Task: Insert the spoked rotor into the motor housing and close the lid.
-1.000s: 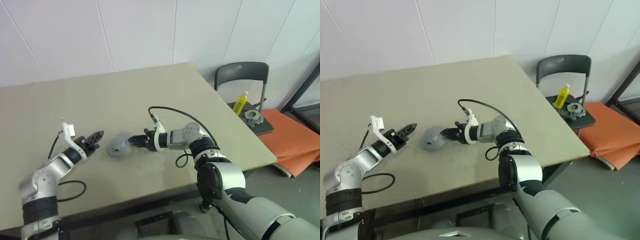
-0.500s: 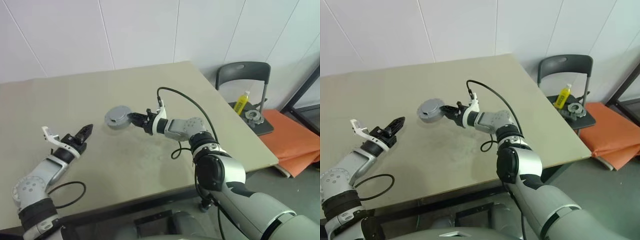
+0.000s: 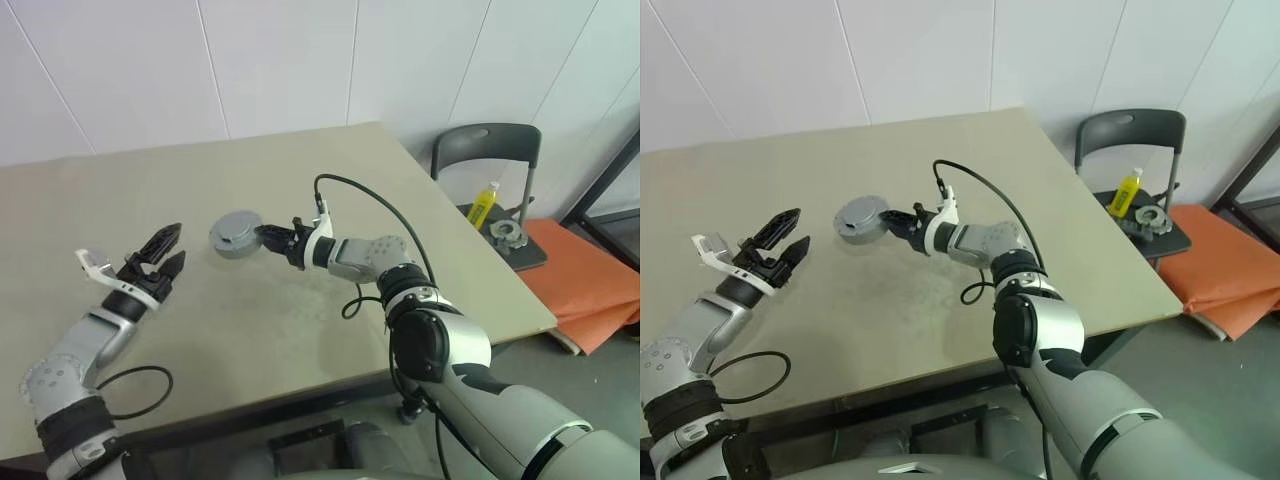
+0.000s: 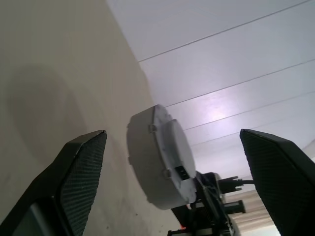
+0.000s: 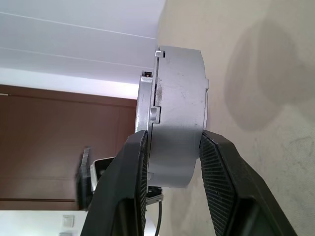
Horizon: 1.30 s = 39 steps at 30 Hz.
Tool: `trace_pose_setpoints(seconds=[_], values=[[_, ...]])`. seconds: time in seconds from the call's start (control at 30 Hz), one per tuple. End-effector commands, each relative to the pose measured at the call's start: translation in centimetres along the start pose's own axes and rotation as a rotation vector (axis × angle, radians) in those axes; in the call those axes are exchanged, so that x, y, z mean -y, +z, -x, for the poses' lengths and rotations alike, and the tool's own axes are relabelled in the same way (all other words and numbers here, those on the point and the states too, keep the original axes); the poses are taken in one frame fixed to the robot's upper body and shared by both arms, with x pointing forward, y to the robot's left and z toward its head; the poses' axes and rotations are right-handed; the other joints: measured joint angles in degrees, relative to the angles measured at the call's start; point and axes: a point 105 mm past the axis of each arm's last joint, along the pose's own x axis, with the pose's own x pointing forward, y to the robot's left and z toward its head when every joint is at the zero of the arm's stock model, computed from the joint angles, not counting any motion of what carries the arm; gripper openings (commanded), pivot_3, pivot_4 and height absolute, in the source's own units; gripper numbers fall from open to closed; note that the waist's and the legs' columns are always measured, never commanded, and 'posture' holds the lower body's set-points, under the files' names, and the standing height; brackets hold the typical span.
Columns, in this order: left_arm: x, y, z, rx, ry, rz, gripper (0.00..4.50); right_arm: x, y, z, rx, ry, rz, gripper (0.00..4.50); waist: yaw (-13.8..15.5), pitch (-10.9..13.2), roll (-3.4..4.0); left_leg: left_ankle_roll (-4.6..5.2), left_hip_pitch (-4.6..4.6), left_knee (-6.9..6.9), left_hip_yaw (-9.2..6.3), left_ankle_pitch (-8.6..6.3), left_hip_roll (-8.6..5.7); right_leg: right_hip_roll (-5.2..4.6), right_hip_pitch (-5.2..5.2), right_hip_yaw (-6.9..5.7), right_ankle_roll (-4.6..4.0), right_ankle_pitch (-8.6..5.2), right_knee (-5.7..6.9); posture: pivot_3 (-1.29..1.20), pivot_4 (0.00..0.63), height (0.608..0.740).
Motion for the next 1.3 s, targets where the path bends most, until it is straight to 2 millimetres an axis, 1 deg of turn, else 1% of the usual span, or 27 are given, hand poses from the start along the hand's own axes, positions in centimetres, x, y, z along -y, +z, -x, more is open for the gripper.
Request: trace_pose_setpoints(seconds=[0.03,0.2,0.43,0.6,0.7,0.77,0.93,1.03,1.17,1.2,1.3], values=[[0.6,-0.5,-0.5,-0.059,-0.019,0.006,4.48,-3.2,1.1,-0.4,0.03,0.118,0.031,1.28,0.0,0.0,0.0,0.0,-0.01,0.0,0.0,0.0,0.0,0.0,0.0,0.0,0.0,0.0,0.0,0.0,0.0,0.74],[0.6,-1.3,-1.2,-0.108,-0.03,0.065,4.48,-3.2,1.1,-0.3,0.03,0.122,0.034,1.28,0.02,-0.01,-0.01,0.0,-0.05,0.01,-0.01,0.0,-0.02,0.0,0.0,0.0,-0.02,0.02,-0.03,0.0,0.0,0.74],[1.2,-1.5,-2.0,-0.117,-0.077,0.117,4.48,-2.9,1.3,-0.2,0.036,0.113,0.032,1.28,-0.01,-0.01,-0.02,0.0,-0.05,0.01,-0.01,0.0,-0.02,0.0,0.0,0.0,-0.05,0.04,-0.03,0.0,0.0,0.74],[1.3,-2.6,-3.0,-0.159,-0.094,0.147,4.48,-2.7,1.1,-0.1,0.025,0.105,0.032,1.28,0.08,-0.01,-0.02,-0.01,-0.06,0.02,-0.01,0.0,-0.02,0.0,0.0,0.0,-0.07,0.05,-0.02,0.0,0.0,0.74],[1.0,-3.7,-3.5,-0.207,-0.078,0.15,4.48,-2.4,0.6,-0.2,0.0,0.088,0.031,1.28,0.09,-0.01,-0.02,-0.01,-0.09,0.05,-0.01,0.0,-0.03,-0.01,0.0,0.0,-0.07,0.06,-0.03,0.0,0.0,0.74],[0.7,-4.1,-3.8,-0.224,-0.065,0.15,4.48,-2.6,0.5,-0.3,-0.004,0.095,0.031,1.28,0.08,-0.02,-0.02,-0.01,-0.1,0.04,-0.01,0.0,-0.03,-0.01,-0.02,0.01,-0.08,0.06,-0.02,0.0,0.0,0.74],[0.3,-4.1,-4.5,-0.213,-0.044,0.128,4.48,-2.6,0.0,-0.5,-0.029,0.095,0.034,1.28,0.02,-0.02,-0.03,-0.01,-0.1,0.06,-0.01,0.0,-0.04,0.0,-0.03,0.01,-0.08,0.06,0.01,0.0,0.0,0.74],[0.1,-3.8,-4.7,-0.183,-0.043,0.116,3.86,-2.5,-0.3,-0.5,-0.04,0.097,0.031,1.28,0.06,-0.02,-0.03,-0.01,-0.1,0.05,-0.01,0.01,-0.04,-0.01,-0.03,0.01,-0.08,0.06,0.0,0.0,0.0,0.74],[0.3,-3.5,-4.6,-0.162,-0.066,0.094,2.58,-2.6,-0.6,-0.6,-0.057,0.1,0.036,1.28,0.07,-0.02,-0.03,-0.01,-0.13,0.06,-0.01,0.01,-0.04,-0.01,-0.04,0.01,-0.08,0.07,0.01,0.0,0.0,0.74],[0.4,-3.6,-4.5,-0.161,-0.074,0.094,2.41,-2.6,-0.7,-0.6,-0.059,0.102,0.041,1.28,0.08,-0.03,-0.04,-0.01,-0.15,0.07,-0.01,0.01,-0.04,-0.01,-0.06,0.01,-0.08,0.07,0.01,0.0,0.0,0.74],[0.5,-3.9,-4.5,-0.168,-0.081,0.094,2.38,-2.6,-0.9,-0.7,-0.07,0.097,0.068,1.28,0.08,-0.03,-0.04,-0.01,-0.16,0.08,-0.02,0.01,-0.04,-0.01,-0.06,0.01,-0.08,0.07,0.02,0.0,0.0,0.74]])
